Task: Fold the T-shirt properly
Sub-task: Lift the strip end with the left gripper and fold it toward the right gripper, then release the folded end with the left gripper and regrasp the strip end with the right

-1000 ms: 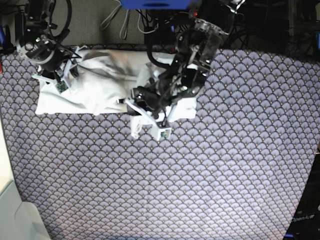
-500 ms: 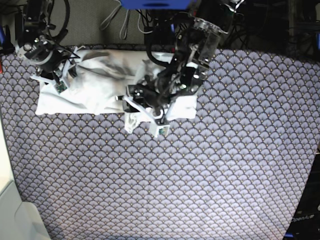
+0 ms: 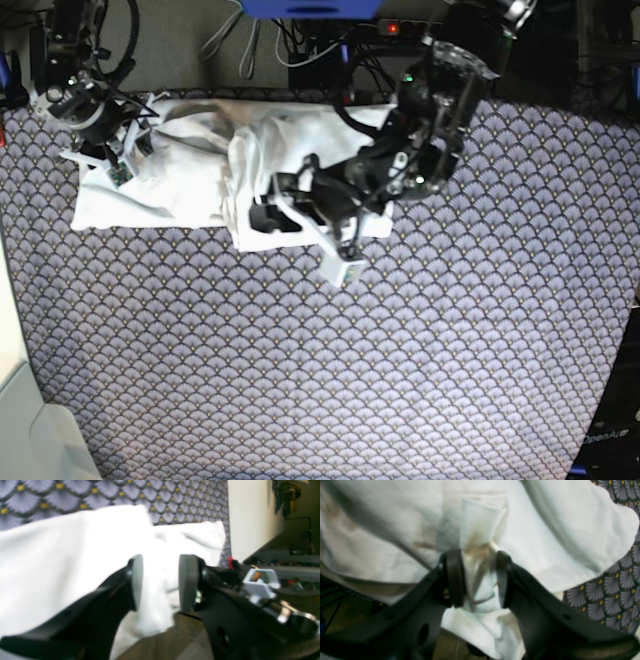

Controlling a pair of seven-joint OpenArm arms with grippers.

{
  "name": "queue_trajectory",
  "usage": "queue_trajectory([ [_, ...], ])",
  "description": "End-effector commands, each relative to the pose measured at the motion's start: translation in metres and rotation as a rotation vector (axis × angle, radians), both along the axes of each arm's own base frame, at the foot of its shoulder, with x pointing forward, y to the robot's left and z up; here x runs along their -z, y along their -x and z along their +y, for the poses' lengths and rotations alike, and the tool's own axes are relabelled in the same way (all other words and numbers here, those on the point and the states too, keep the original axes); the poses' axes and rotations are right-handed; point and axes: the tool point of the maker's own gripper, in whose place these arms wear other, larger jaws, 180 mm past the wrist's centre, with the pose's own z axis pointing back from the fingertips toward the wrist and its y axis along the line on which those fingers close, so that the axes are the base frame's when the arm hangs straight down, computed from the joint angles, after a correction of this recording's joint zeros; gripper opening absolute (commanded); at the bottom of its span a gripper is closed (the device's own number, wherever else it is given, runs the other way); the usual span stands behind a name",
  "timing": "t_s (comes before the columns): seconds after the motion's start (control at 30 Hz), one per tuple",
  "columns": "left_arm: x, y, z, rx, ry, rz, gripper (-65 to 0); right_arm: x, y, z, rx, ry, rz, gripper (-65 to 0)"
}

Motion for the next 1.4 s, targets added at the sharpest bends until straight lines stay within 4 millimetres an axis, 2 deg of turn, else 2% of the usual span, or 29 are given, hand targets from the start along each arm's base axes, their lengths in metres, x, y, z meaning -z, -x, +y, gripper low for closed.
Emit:
queue_trajectory([
  [0.0,-0.008,-0.007,0.007,-0.016,0.011,-0.024,-41.6,-0.009,-0.006,-0.006,0.0,0.02,-0.028,-42.6],
  [0.13,0.024,-0.006,0.042,-0.068,-0.068,0.037,-41.6,-0.01,-0.006,-0.009,0.0,0.028,-0.03,-42.5],
  [0.2,0.032,-0.006,0.057,-0.094,-0.087,0.054,-41.6,-0.016,-0.007,-0.013,0.014,0.038,-0.044,-42.4],
  [0.33,0.041,-0.009,0.069,-0.113,-0.115,0.069,-40.7,-0.028,-0.011,-0.022,0.035,0.057,-0.08,-38.9],
  [0.43,0.056,-0.006,0.073,-0.122,-0.131,0.111,-29.8,-0.035,-0.012,-0.027,0.046,0.068,-0.098,-34.0],
  [0.57,0.058,-0.006,0.073,-0.12,-0.132,0.119,-9.2,-0.037,-0.01,-0.03,0.057,0.073,-0.101,-30.9],
  [0.63,0.058,-0.006,0.072,-0.118,-0.133,0.119,-5.1,-0.036,-0.009,-0.03,0.068,0.067,-0.1,-30.9],
  [0.83,0.057,-0.01,0.075,-0.118,-0.141,0.113,-8.3,-0.048,-0.006,-0.048,0.167,0.07,-0.142,-30.6],
  [1.07,0.052,-0.011,0.072,-0.112,-0.129,0.106,-10.1,-0.059,-0.014,-0.062,0.221,0.079,-0.186,-30.2],
  [1.2,0.052,-0.011,0.072,-0.112,-0.129,0.106,-10.1,-0.06,-0.019,-0.057,0.239,0.053,-0.202,-26.7],
  [1.37,0.052,-0.011,0.072,-0.112,-0.127,0.107,-10.1,-0.056,-0.019,-0.047,0.253,0.019,-0.201,-26.1],
])
